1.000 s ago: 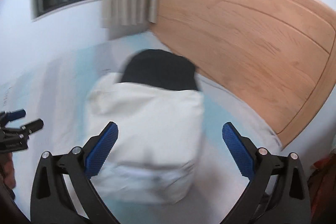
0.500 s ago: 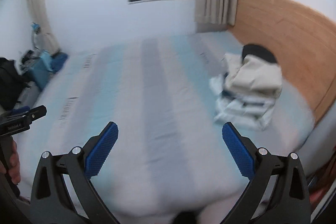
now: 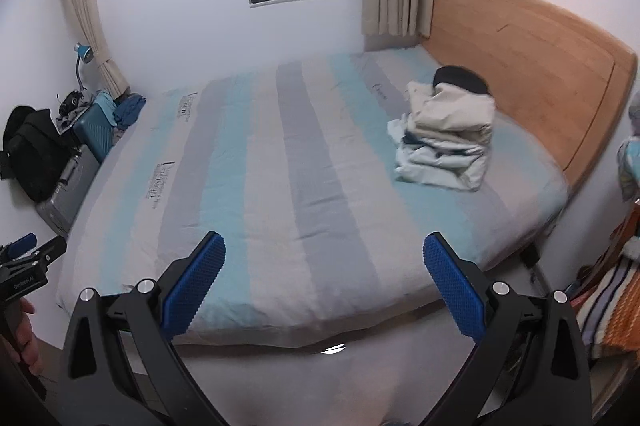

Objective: Fold large clothes

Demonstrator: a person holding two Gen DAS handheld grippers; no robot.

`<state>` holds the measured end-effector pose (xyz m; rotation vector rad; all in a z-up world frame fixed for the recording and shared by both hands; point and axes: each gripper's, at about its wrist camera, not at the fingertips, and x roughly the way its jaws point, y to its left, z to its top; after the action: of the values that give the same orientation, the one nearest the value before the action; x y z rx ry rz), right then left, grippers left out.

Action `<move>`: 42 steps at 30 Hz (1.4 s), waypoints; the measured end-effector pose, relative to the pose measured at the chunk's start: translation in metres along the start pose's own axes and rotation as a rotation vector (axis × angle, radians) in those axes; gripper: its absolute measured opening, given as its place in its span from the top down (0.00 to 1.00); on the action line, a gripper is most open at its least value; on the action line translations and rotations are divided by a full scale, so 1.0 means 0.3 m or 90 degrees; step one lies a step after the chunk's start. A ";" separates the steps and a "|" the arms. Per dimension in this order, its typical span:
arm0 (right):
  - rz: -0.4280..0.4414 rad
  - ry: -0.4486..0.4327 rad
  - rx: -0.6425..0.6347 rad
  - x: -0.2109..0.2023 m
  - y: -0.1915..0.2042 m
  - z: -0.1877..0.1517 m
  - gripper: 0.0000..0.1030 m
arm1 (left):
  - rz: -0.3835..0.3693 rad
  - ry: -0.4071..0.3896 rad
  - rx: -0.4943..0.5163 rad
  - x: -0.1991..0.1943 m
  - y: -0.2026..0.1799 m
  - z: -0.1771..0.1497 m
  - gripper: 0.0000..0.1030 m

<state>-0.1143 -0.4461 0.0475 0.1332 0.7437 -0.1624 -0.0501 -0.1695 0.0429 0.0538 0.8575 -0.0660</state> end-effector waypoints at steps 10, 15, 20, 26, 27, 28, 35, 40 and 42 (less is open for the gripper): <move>-0.177 -0.059 0.031 0.053 -0.284 -0.101 0.07 | -0.113 -0.059 0.117 0.179 -0.433 -0.100 0.06; -0.218 -0.074 0.101 0.040 -0.390 -0.179 0.07 | -0.191 -0.064 0.157 0.221 -0.559 -0.104 0.06; -0.237 -0.073 0.096 0.025 -0.422 -0.199 0.07 | -0.204 -0.066 0.158 0.214 -0.577 -0.075 0.06; -0.247 -0.074 0.086 0.038 -0.443 -0.176 0.07 | -0.202 -0.071 0.180 0.216 -0.629 -0.044 0.06; -0.243 -0.075 0.083 0.040 -0.447 -0.175 0.07 | -0.203 -0.071 0.182 0.218 -0.639 -0.044 0.06; -0.249 -0.076 0.083 0.042 -0.450 -0.174 0.07 | -0.204 -0.072 0.183 0.219 -0.646 -0.043 0.06; -0.243 -0.073 0.091 0.068 -0.493 -0.162 0.07 | -0.215 -0.074 0.195 0.247 -0.696 -0.031 0.06; -0.241 -0.081 0.093 0.065 -0.509 -0.154 0.07 | -0.217 -0.080 0.190 0.255 -0.718 -0.025 0.06; -0.241 -0.077 0.095 0.072 -0.515 -0.155 0.07 | -0.211 -0.084 0.192 0.258 -0.722 -0.024 0.06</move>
<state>-0.1595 -0.5913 -0.0109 0.1229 0.6297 -0.5827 -0.0223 -0.3877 -0.0248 0.1870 0.7120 -0.5048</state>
